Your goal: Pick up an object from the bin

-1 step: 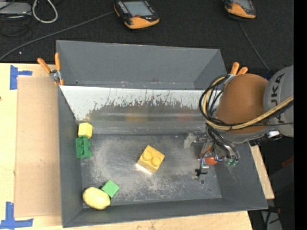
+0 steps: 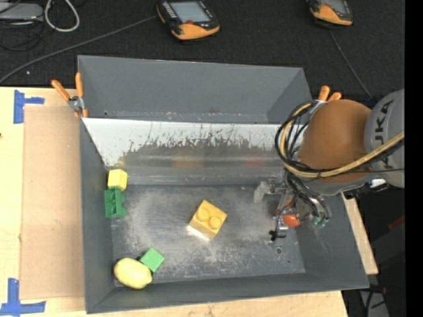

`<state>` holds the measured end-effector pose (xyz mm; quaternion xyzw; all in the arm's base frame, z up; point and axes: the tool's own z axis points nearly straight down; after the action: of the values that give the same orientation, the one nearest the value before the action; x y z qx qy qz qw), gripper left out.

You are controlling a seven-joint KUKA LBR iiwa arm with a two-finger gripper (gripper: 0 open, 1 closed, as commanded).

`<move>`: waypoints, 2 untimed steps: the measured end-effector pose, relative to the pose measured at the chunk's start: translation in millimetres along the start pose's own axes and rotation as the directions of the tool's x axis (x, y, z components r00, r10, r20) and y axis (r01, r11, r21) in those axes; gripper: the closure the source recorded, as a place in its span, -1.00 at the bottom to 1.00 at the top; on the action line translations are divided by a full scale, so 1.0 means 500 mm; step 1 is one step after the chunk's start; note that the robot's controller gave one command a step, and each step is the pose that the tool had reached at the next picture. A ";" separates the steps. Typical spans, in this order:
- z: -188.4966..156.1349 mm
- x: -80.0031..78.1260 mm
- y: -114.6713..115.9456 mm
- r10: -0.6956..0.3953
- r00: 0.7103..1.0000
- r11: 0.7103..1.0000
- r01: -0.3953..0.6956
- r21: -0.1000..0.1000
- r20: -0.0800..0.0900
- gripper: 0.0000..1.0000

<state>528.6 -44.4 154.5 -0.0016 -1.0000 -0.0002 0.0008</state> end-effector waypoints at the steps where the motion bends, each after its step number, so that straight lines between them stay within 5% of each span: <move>1: 0.131 -0.119 -0.150 -0.058 0.998 0.998 0.058 0.001 0.007 -1.00; 2: 0.104 -0.144 -0.195 -0.425 0.905 0.905 0.425 -0.001 0.004 -1.00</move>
Offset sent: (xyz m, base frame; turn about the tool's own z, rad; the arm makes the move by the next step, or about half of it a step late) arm 0.0757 -0.1016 -0.0124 -0.6273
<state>600.2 -142.2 102.2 0.2159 -0.9764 -0.0013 -0.0009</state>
